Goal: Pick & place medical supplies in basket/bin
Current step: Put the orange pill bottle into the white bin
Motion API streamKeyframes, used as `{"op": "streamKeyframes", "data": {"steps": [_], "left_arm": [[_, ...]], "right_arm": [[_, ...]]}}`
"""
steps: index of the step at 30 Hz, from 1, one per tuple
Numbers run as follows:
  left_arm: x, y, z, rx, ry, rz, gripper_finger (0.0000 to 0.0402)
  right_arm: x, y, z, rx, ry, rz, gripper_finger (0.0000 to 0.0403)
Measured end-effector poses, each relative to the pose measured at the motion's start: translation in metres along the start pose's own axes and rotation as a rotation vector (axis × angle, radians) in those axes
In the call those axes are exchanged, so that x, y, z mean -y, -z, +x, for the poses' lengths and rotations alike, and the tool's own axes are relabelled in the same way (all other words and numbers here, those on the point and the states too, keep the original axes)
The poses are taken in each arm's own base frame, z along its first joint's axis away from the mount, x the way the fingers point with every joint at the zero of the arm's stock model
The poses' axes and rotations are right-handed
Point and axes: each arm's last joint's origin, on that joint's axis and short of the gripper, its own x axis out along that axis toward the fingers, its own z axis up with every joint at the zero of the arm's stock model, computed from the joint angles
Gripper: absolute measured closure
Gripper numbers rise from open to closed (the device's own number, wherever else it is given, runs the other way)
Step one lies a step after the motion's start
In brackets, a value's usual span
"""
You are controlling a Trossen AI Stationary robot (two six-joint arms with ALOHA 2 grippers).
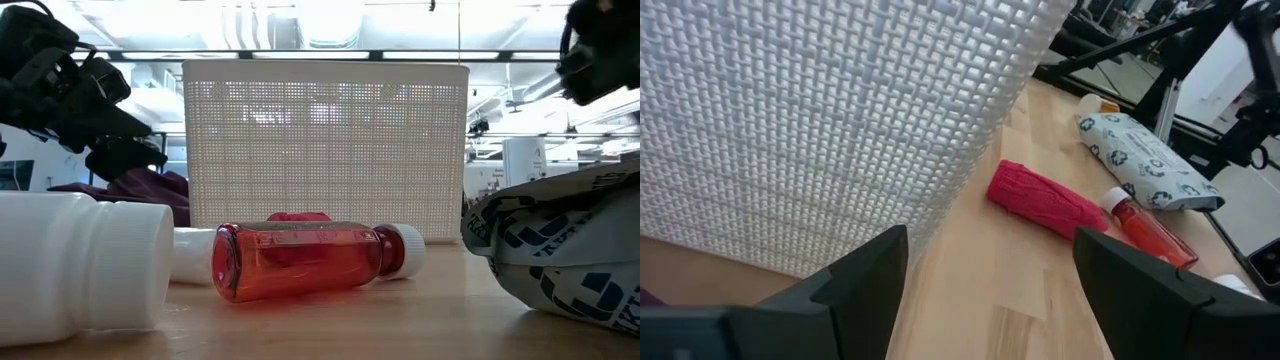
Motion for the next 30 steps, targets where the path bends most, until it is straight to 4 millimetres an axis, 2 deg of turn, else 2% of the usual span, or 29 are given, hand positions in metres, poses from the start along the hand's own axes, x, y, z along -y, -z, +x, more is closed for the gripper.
{"op": "streamKeyframes", "data": {"steps": [6,10,13,17,21,25,30], "left_arm": [[0.000,0.000,0.000,0.000,0.000,0.001,0.0134],[0.000,0.000,0.000,0.001,0.000,0.001,0.0134],[0.000,0.000,0.000,0.000,0.000,0.001,0.0134],[0.000,0.000,0.000,0.001,0.000,0.001,0.0134],[0.000,0.000,0.000,0.000,0.000,0.001,0.0134],[0.000,0.000,0.000,0.000,-0.001,0.001,0.0134],[0.000,0.000,0.000,0.000,-0.001,0.001,0.0134]], "right_arm": [[-0.029,0.015,0.002,-0.147,0.347,-0.024,0.0076],[-0.048,0.031,0.022,-0.197,0.464,-0.097,0.0076],[-0.056,0.050,0.040,-0.236,0.546,-0.166,0.0076],[-0.056,0.081,0.064,-0.299,0.617,-0.173,0.0076],[-0.053,0.107,0.085,-0.309,0.560,-0.107,0.0076],[-0.047,0.120,0.096,-0.187,0.564,-0.021,0.0076],[-0.038,0.126,0.112,-0.144,0.636,-0.011,0.0076]]}}
